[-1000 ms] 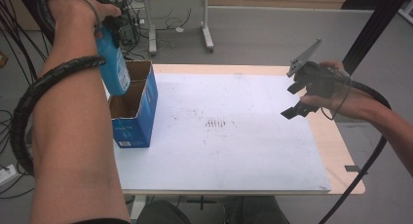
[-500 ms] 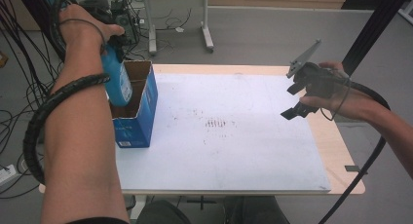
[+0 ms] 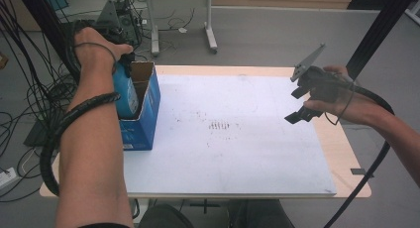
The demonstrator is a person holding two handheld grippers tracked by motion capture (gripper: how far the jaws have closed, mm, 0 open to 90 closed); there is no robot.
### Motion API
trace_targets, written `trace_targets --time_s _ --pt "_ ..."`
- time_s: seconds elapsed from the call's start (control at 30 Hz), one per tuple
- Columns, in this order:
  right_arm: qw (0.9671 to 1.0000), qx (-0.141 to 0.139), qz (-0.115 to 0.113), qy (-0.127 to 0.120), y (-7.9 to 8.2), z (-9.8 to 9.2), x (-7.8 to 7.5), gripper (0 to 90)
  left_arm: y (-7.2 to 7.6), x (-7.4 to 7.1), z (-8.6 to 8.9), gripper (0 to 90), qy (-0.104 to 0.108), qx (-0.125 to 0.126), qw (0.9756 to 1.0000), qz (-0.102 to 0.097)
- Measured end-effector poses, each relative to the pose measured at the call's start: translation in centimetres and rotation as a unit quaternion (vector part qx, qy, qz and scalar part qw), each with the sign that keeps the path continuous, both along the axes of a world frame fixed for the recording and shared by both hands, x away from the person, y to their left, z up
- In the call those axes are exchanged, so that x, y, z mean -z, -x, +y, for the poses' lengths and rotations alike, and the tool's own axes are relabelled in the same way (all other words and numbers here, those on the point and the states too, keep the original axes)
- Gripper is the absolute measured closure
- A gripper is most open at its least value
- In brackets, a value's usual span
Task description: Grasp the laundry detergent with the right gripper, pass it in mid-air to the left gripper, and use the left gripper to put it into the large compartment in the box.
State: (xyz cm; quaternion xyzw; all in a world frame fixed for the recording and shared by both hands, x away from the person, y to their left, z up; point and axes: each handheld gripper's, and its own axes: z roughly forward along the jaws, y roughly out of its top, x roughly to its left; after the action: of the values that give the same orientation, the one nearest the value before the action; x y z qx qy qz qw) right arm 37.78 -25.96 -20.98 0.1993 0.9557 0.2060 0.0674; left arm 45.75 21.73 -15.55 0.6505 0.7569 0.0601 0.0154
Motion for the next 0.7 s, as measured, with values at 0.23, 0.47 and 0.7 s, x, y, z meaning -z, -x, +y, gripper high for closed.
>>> trace_targets --time_s 0.23,0.47,0.7 --pt "1.0000 0.001 0.002 0.002 0.0 -0.1 0.3 9.4 -0.1 2.4 0.0 36.7 -0.004 0.005 1.0000 0.005" --pt "1.0000 0.006 0.002 0.003 -0.2 -0.2 0.6 9.4 -0.3 4.5 0.0 36.7 -0.001 0.009 0.9999 0.007" --pt "0.9999 0.009 0.006 0.006 -0.3 -0.4 1.1 9.4 -0.6 6.6 -0.1 36.7 0.006 0.016 0.9998 0.012"
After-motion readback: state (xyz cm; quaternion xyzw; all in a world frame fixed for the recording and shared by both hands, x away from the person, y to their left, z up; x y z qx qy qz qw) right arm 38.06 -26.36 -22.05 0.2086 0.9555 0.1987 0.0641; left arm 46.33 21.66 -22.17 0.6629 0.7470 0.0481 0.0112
